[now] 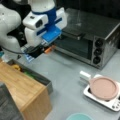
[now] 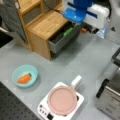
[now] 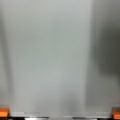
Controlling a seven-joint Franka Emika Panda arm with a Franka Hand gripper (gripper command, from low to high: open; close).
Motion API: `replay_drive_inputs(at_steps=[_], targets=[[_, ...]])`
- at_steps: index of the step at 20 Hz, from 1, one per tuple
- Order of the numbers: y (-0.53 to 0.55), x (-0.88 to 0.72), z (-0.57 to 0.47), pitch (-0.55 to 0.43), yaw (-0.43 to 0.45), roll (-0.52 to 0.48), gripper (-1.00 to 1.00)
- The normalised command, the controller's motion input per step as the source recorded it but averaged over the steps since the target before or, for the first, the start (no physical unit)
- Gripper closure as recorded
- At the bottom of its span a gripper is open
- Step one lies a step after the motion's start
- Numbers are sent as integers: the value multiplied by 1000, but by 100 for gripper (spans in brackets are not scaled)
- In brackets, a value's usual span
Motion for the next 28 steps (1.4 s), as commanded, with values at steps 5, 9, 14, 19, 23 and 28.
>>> replay_drive_inputs(at_steps=[5,9,14,19,23,28], targets=[[-76,83,-51,-54,64,-48,-100],[-204,271,-161,-81,21,-129,-100],[-264,358,-167,-25,27,-143,-100],[-235,358,-26,39,113,-119,-100],[-338,423,107,97,200,-127,-100],[-539,595,189,189,212,-141,-100]])
